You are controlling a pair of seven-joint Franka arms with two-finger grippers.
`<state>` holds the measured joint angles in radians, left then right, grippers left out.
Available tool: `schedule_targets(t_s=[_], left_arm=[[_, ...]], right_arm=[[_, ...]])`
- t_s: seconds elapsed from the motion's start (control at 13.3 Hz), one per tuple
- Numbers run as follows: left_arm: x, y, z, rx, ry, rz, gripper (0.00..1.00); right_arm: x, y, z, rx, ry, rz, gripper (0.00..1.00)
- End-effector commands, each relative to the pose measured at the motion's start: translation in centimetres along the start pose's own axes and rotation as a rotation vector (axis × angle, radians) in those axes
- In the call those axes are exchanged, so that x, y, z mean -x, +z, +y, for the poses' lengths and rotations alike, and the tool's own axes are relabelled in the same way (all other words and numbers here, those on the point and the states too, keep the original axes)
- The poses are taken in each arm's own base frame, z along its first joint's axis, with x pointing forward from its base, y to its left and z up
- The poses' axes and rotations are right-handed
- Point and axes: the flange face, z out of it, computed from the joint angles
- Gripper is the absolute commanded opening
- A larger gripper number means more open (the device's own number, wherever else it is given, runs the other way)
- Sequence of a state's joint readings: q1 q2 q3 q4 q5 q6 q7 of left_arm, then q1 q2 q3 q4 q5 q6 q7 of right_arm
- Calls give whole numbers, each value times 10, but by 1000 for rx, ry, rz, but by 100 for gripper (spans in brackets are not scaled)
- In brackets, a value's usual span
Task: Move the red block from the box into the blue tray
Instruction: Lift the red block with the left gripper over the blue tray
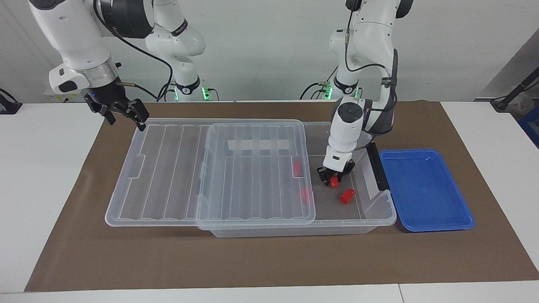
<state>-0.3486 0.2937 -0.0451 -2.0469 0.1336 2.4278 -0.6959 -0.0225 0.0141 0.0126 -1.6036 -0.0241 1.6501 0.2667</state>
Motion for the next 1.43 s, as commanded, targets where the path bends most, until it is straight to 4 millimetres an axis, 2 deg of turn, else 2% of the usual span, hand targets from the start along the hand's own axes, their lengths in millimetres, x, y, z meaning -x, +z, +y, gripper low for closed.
schedule_targets(t_s=[0.0,0.15,0.38,0.53,0.6,0.67,0.75,0.82,0.9,1.12,1.27,1.35], left_arm=[[-8,-14,-2,-17,-43,-66,0],[-19,-46,-2,-31,-78,-123,0],[-49,-132,-16,15,-169,-201,0],[-75,-185,-44,33,-220,-241,0],[-79,-201,-54,22,-222,-257,0],[-83,-207,-65,8,-208,-270,0],[-87,-208,-80,8,-151,-281,0],[-93,-206,-97,15,-94,-291,0],[-100,-205,-117,26,-35,-296,0],[-120,-201,-189,32,157,-276,0],[-134,-193,-235,54,227,-236,0],[-138,-187,-251,60,247,-201,0]], right_arm=[[2,-3,5,-13,-8,-9,100],[2,-3,6,-13,-7,-9,100],[0,-4,5,-15,-8,5,100],[-1,-4,8,-15,-5,8,99],[-3,-4,9,-18,-2,15,92],[-5,-3,13,-21,4,26,84],[-8,0,19,-21,15,31,70],[-11,4,22,-23,7,39,23],[-13,7,28,-25,2,53,0],[-23,27,52,-26,42,78,0],[-27,42,57,-28,51,90,0],[-29,48,62,-27,37,92,0]])
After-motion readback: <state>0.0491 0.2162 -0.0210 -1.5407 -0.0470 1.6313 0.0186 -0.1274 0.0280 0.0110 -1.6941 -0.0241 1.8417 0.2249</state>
